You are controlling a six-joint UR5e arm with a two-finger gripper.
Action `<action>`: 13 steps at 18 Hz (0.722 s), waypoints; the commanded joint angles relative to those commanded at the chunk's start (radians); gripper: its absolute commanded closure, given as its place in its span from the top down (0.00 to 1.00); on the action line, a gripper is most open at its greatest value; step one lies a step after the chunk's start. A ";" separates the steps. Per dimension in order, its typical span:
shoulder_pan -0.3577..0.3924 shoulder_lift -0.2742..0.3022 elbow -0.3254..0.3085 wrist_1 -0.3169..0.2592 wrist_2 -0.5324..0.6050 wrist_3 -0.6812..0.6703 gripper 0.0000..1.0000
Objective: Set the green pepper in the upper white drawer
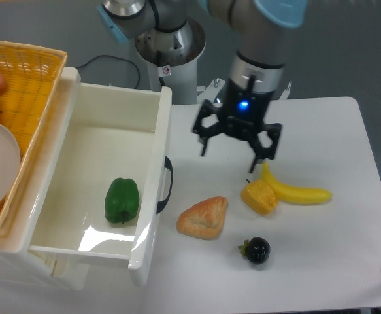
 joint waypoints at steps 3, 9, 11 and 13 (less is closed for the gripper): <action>0.057 -0.021 -0.031 -0.002 0.029 0.097 1.00; 0.117 -0.096 -0.057 0.020 0.112 0.295 1.00; 0.111 -0.130 -0.060 0.060 0.234 0.327 1.00; 0.111 -0.170 -0.046 0.078 0.275 0.332 1.00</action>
